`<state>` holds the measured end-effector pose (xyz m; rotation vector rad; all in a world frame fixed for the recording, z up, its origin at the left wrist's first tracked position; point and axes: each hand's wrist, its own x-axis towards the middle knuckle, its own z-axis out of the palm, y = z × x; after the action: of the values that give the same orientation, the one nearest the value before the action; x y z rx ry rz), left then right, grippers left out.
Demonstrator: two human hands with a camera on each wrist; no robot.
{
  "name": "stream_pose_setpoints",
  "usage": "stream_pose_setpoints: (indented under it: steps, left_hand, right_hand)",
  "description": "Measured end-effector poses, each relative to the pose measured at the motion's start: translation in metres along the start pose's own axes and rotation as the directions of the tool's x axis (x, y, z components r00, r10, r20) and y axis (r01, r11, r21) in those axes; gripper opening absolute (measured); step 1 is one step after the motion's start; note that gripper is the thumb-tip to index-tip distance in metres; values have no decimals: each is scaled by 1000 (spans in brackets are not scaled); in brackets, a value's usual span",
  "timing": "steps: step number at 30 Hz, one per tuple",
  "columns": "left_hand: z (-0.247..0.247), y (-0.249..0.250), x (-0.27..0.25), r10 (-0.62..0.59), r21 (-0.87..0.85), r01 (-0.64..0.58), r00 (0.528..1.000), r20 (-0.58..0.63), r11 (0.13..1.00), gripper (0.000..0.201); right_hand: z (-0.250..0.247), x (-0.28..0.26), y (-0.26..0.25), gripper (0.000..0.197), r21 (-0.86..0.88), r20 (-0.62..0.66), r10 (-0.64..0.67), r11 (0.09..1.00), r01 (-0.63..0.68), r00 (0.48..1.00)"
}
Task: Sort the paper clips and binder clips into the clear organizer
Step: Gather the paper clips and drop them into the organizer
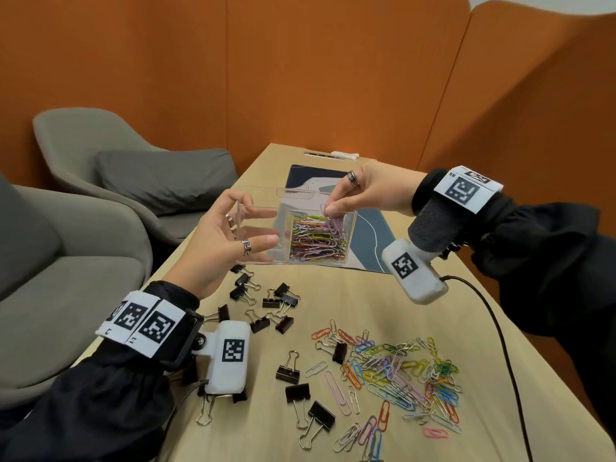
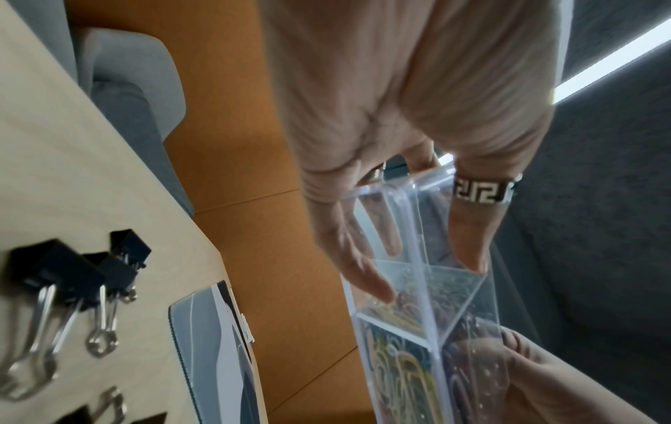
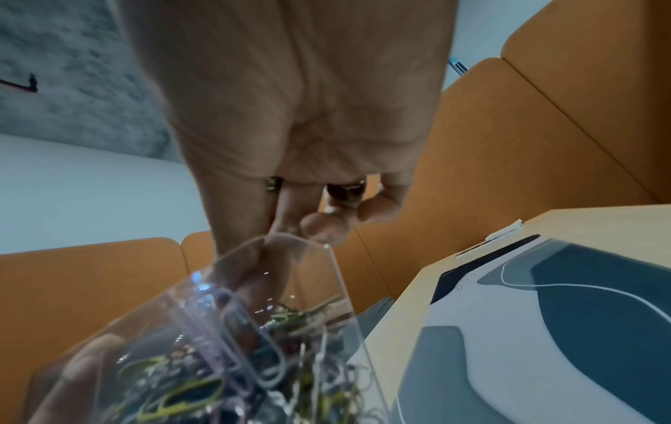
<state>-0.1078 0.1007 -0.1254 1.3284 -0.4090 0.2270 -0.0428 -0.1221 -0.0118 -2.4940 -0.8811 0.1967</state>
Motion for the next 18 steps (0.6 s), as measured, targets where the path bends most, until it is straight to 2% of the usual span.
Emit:
stream_pose_setpoints:
  steps: [5, 9, 12, 18]
  left_hand:
    - [1, 0, 0, -6, -13, 6, 1000, 11, 1000, 59]
    - [2, -1, -1, -17, 14, 17, 1000, 3, 1000, 55]
    - [4, -3, -1, -18, 39, 18, 1000, 4, 999, 46]
    - [7, -4, -2, -38, 38, 37, 999, 14, 999, 47]
  right_hand:
    - [4, -6, -1, 13, 15, 43, -6, 1000, 6, 999]
    - [8, -16, -3, 37, 13, -6, 2, 1000, -2, 1000]
    - [12, -23, 0, 49, -62, -23, 11, 998, -12, 1000]
    - [16, -30, 6, 55, -107, 11, -33, 994, 34, 999]
